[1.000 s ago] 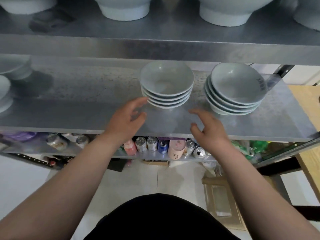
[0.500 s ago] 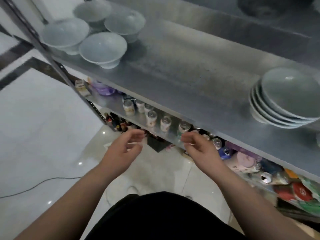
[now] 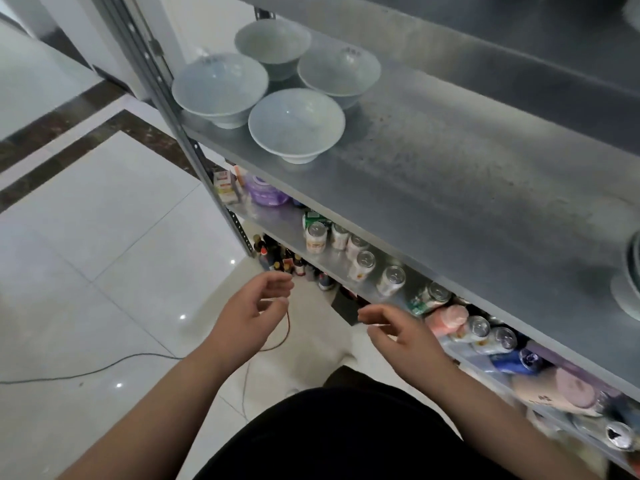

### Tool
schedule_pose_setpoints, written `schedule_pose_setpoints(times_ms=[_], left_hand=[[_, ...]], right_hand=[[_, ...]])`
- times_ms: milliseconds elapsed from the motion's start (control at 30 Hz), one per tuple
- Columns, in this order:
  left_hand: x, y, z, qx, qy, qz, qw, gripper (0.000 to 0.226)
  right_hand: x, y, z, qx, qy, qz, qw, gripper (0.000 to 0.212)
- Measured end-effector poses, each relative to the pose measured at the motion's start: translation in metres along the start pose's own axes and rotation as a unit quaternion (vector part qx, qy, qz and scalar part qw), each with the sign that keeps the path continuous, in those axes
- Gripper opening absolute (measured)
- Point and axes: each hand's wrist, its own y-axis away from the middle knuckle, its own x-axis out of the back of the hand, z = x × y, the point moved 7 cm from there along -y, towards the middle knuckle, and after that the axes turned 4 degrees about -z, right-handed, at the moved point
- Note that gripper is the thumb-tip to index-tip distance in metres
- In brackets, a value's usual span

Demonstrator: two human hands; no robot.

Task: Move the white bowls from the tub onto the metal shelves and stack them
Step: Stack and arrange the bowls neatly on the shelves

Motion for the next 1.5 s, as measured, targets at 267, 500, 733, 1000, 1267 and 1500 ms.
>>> schedule_pose_setpoints(times_ms=[267, 500, 733, 1000, 1267, 1500], left_hand=[[0.025, -0.042, 0.008, 0.005, 0.03, 0.04, 0.999, 0.031], [0.077, -0.07, -0.013, -0.012, 0.03, 0.062, 0.998, 0.036], [0.193, -0.155, -0.001, -0.077, -0.183, 0.095, 0.975, 0.036], [0.253, -0.31, 0.02, -0.142, -0.47, 0.013, 0.871, 0.071], [0.255, -0.352, 0.016, -0.221, -0.65, -0.035, 0.726, 0.052], [0.216, -0.291, 0.002, -0.28, -0.576, -0.05, 0.767, 0.055]], right_hand=[[-0.003, -0.074, -0.018, -0.014, 0.013, -0.065, 0.998, 0.028], [-0.012, -0.148, -0.074, 0.037, 0.044, -0.022, 0.998, 0.022], [-0.013, -0.224, -0.163, 0.15, 0.274, 0.151, 0.938, 0.039], [-0.036, -0.307, -0.176, -0.015, 0.525, 0.052, 0.849, 0.038], [-0.024, -0.251, -0.156, -0.098, 0.538, 0.071, 0.834, 0.046], [0.005, -0.154, -0.1, -0.143, 0.523, 0.144, 0.828, 0.061]])
